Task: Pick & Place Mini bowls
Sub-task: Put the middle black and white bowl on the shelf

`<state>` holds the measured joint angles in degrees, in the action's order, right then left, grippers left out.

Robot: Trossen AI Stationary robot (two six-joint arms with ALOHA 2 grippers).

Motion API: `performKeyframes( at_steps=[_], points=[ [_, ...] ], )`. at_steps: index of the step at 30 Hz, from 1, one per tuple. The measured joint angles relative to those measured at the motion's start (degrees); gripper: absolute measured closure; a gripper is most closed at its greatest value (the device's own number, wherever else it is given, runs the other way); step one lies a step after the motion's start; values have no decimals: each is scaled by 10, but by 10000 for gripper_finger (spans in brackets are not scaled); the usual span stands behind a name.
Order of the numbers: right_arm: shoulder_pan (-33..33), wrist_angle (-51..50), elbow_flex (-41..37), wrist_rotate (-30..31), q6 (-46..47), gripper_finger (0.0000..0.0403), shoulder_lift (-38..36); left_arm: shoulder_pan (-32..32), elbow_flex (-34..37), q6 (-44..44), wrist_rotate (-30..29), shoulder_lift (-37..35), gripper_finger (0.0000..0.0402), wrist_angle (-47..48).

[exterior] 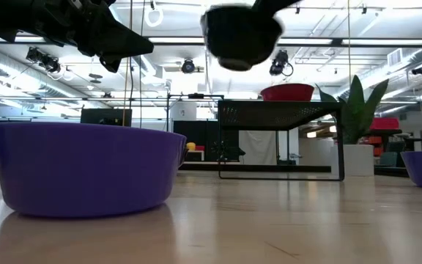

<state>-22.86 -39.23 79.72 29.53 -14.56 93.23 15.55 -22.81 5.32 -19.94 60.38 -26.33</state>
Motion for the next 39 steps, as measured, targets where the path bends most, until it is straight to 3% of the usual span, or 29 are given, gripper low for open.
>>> performKeyframes(
  at_steps=[5, 13, 39],
  points=[
    [82, -5, 0, 3, -35, 399, 0, 0, 0, 0, 0, 0, 383, 0],
    [145, -17, 0, -26, -44, 399, -3, 0, 0, -1, 0, 0, 383, 0],
    [178, -31, -31, -32, -27, 382, -4, 0, 0, -1, 0, 0, 383, 0]
  ],
)
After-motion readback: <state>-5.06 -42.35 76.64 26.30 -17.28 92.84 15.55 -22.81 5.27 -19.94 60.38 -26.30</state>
